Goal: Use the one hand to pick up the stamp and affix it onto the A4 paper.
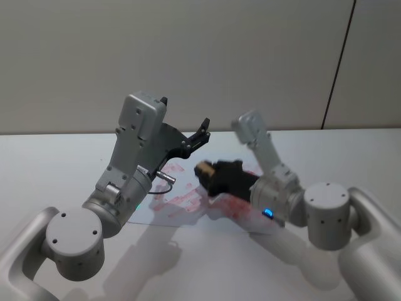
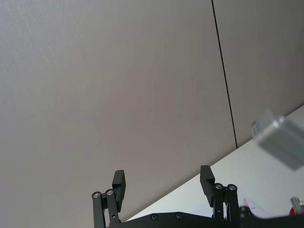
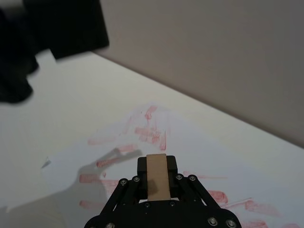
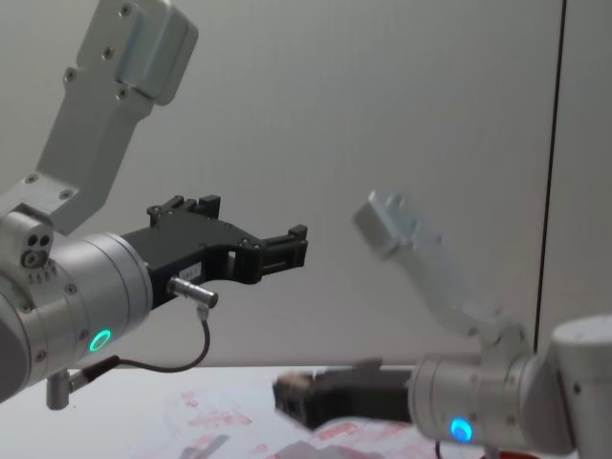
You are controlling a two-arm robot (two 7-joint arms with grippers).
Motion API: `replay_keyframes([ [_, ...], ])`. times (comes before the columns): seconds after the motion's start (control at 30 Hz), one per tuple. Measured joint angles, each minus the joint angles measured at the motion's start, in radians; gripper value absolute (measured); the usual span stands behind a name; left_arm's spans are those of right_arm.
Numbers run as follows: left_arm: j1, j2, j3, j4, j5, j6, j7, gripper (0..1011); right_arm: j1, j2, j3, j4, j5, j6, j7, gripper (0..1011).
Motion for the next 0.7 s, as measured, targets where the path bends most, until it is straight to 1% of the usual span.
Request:
replay_keyframes([
  [0.1, 0.0, 0.0, 0.0, 0.0, 0.0, 0.0, 0.0, 1001, -0.006, 0.008, 0.01, -0.036, 0.021, -0.003, -0.009, 220],
  [0.17, 0.0, 0.0, 0.0, 0.0, 0.0, 0.0, 0.0, 1001, -0.016, 0.018, 0.021, -0.078, 0.04, -0.002, -0.02, 220],
  [0.27, 0.0, 0.0, 0.0, 0.0, 0.0, 0.0, 0.0, 1002, -0.04, 0.046, 0.046, -0.158, 0.073, 0.007, -0.043, 220],
  [0.33, 0.0, 0.0, 0.0, 0.0, 0.0, 0.0, 0.0, 1001, -0.044, 0.05, 0.049, -0.168, 0.078, 0.009, -0.046, 220],
  [0.43, 0.0, 0.0, 0.0, 0.0, 0.0, 0.0, 0.0, 1001, -0.077, 0.086, 0.075, -0.239, 0.108, 0.026, -0.074, 220],
  [0.7, 0.0, 0.0, 0.0, 0.0, 0.0, 0.0, 0.0, 1002, -0.145, 0.154, 0.116, -0.341, 0.14, 0.064, -0.112, 219],
])
